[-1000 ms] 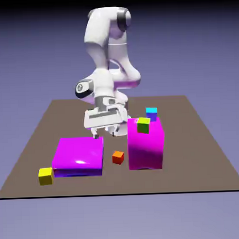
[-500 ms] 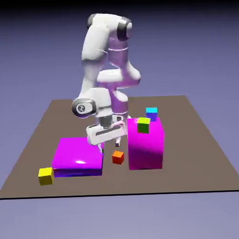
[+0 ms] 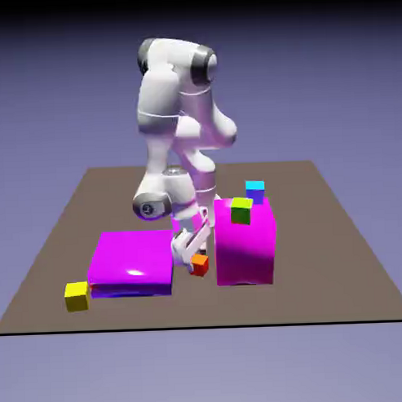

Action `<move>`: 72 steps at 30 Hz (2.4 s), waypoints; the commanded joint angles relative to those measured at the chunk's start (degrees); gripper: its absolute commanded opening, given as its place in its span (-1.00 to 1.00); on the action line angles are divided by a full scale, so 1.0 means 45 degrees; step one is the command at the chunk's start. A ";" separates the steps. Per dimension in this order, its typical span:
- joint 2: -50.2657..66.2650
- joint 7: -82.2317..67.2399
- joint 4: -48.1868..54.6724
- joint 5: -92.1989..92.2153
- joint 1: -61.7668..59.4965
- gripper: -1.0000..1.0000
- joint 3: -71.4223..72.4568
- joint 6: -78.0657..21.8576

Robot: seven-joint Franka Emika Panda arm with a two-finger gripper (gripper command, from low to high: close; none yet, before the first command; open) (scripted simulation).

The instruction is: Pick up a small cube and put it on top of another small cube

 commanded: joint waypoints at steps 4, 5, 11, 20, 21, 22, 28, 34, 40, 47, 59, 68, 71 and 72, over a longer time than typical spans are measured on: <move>0.0273 -0.0995 -0.0122 0.0837 -0.0876 -1.00 0.0831 -0.0376; 0.0130 -0.0472 -0.0058 0.0397 -0.0415 -1.00 0.0394 -0.0178; -0.0734 0.2670 0.0328 -0.2247 0.2351 -1.00 -0.2231 0.1010; -0.1740 0.5553 0.1291 -0.3739 0.5013 -1.00 -0.4553 0.1942; -0.1820 0.5450 0.1584 -0.3185 0.4985 -1.00 -0.4424 0.1824; -0.1899 0.5349 0.1876 -0.2631 0.4955 -1.00 -0.4295 0.1703; -0.3012 0.6370 0.2766 0.0691 0.4994 -1.00 -0.3676 -0.1320; -0.4858 0.7671 0.2418 0.4013 0.6033 -1.00 -0.3029 -0.4330; -0.6705 0.8972 0.2071 0.7336 0.7072 -1.00 -0.2381 -0.7339; -0.8859 1.0490 0.1665 1.1212 0.8284 -1.00 -0.1625 -1.0850; -1.2552 1.3092 0.0970 1.7857 1.0363 -1.00 -0.0329 -1.6869; -1.2314 1.3830 -0.0964 1.8046 1.0954 -1.00 -0.0582 -1.5327; -1.2047 1.3893 -0.1218 1.7913 1.0888 1.00 -0.0682 -1.4801; -1.2327 1.3827 -0.0951 1.8053 1.0957 1.00 -0.0577 -1.5353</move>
